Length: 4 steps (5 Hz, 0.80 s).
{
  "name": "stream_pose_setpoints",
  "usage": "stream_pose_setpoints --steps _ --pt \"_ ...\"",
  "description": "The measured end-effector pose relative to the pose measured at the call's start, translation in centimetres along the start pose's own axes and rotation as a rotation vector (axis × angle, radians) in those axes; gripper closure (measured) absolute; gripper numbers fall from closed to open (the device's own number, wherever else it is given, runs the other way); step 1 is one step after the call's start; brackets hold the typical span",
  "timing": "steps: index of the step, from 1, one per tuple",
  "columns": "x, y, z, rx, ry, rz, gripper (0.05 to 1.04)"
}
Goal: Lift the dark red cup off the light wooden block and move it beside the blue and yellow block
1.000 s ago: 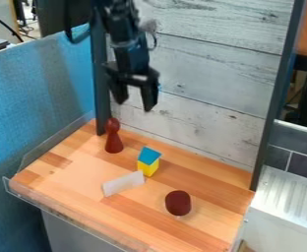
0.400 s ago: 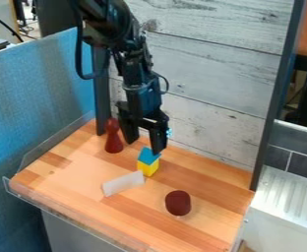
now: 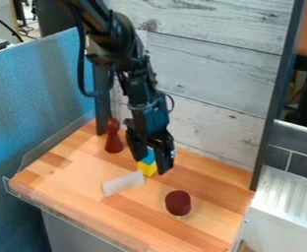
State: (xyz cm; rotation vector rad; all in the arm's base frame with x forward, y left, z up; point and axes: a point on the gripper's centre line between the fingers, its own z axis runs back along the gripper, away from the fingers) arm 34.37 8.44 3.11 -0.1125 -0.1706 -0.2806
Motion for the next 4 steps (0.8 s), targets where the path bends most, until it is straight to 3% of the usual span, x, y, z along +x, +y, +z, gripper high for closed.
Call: stream_pose_setpoints --steps 1,4 --pt "-0.6 -0.8 -2.0 -0.015 0.023 -0.054 0.082" --pt "-0.9 -2.0 -4.2 -0.008 0.052 -0.087 0.083"
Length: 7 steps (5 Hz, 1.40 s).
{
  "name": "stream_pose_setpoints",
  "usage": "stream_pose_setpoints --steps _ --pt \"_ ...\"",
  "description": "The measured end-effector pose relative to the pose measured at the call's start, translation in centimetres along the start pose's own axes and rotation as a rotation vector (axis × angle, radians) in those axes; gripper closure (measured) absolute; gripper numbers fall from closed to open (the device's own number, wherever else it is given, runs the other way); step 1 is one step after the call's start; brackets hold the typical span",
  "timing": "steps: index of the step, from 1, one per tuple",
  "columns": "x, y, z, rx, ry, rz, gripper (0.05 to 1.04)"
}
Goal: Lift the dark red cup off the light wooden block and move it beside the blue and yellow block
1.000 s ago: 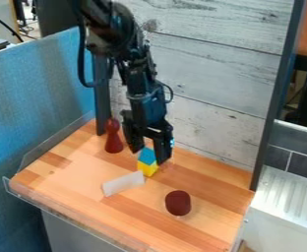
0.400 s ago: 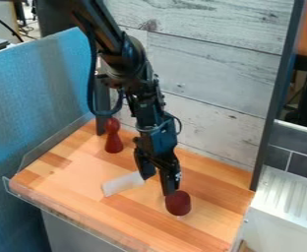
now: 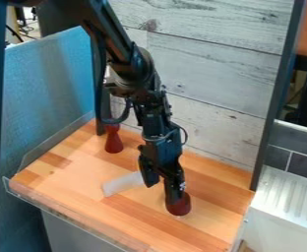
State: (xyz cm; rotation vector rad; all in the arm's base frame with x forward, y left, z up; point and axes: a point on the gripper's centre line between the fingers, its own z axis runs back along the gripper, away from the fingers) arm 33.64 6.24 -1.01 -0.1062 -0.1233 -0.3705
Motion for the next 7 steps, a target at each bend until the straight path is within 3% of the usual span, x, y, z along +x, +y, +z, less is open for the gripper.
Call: stream_pose_setpoints --steps 1,4,5,6,7 --pt "-0.1 -0.9 -0.9 -0.026 0.028 0.006 0.082" --pt "1.0 -1.4 -1.9 -0.025 0.038 0.016 0.082" --pt "0.5 -1.0 -3.5 -0.016 0.075 0.027 0.136" --pt "0.8 -0.7 -3.7 -0.005 0.076 0.042 0.280" --pt "0.7 -0.6 -3.6 -0.009 0.082 0.040 0.281"
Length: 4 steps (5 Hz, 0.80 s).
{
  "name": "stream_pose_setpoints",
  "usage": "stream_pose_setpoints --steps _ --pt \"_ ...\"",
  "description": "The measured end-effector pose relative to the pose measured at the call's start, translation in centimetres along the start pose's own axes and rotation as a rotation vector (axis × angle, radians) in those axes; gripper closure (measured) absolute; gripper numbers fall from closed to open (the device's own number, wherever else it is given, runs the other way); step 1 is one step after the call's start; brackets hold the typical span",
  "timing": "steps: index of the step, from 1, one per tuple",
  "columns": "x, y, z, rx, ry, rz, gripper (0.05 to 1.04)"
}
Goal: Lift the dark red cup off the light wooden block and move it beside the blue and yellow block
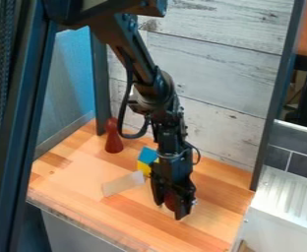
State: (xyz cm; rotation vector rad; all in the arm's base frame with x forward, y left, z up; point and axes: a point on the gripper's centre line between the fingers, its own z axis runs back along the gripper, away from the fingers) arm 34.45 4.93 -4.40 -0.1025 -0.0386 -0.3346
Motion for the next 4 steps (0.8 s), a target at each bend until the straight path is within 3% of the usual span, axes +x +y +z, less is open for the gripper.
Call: stream_pose_setpoints --steps 1,2,3,4 --pt "-0.1 -0.3 0.2 -0.029 0.000 0.002 0.281" --pt "0.0 0.2 2.8 -0.042 -0.049 0.023 0.281" --pt "-0.4 0.7 5.0 -0.044 -0.088 0.032 0.281" --pt "-0.7 1.8 5.9 -0.021 -0.115 0.051 0.281"
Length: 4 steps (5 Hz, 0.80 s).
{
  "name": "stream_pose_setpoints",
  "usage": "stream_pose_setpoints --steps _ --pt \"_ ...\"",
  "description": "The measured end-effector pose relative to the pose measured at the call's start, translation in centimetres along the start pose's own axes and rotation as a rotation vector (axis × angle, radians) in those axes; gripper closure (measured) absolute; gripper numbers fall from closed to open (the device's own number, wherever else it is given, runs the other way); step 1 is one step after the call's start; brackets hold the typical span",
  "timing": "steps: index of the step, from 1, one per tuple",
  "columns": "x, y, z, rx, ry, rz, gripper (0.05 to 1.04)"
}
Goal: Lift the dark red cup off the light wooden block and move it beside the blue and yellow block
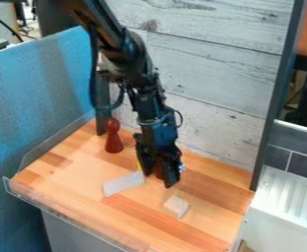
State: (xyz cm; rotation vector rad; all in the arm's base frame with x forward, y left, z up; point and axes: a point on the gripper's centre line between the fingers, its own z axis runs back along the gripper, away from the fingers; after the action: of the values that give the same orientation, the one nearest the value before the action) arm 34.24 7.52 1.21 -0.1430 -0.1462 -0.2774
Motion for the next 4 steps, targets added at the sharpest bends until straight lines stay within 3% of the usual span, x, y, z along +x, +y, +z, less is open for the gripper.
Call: stream_pose_setpoints --steps 1,2,4 --pt "0.7 0.5 0.1 0.025 -0.029 0.009 0.281" --pt "2.4 0.9 -1.5 0.035 -0.024 0.008 0.281" --pt "4.6 0.6 -5.8 0.041 0.032 -0.017 0.281"
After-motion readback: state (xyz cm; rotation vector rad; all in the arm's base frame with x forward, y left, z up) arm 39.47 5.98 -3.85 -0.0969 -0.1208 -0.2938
